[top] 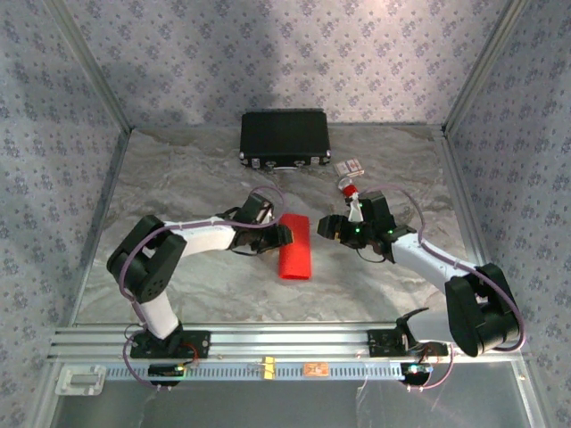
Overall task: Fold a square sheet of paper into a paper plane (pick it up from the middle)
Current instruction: First fold the square sheet of paper in half at the center of the table, then hold the square sheet of paper at the center of the table.
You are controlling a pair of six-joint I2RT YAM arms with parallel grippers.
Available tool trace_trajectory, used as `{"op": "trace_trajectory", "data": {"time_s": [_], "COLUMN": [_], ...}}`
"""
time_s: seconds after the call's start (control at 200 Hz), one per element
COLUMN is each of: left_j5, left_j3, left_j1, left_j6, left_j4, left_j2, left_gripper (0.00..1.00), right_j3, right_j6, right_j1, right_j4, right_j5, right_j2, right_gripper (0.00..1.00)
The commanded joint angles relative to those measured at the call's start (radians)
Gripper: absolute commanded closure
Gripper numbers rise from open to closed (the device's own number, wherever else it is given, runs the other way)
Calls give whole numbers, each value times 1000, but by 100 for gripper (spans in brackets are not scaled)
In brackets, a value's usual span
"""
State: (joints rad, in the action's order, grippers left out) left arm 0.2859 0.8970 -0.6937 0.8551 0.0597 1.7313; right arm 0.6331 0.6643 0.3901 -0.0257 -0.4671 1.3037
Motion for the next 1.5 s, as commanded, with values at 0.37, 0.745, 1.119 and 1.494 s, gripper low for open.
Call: {"op": "trace_trajectory", "data": {"time_s": [0.37,0.745,1.119,1.494], "left_j5": [26,-12,-58,-101], "left_j3": [23,70,178,223], "left_j1": [15,9,-1,-6], "left_j6": [-106,-148,-195,-203], "left_j4": [92,183,318,359], "left_j2": [50,104,186,204], "left_gripper": [50,51,50,48], "right_j3": [27,24,28,38], "right_j6": [3,3,1,-6], "right_j1": [41,44,43,38], "right_j4": [1,-6,-13,-25], "right_j5": [12,22,27,22], "right_j2": [41,51,65,69], "right_gripper": [33,33,33,32]}}
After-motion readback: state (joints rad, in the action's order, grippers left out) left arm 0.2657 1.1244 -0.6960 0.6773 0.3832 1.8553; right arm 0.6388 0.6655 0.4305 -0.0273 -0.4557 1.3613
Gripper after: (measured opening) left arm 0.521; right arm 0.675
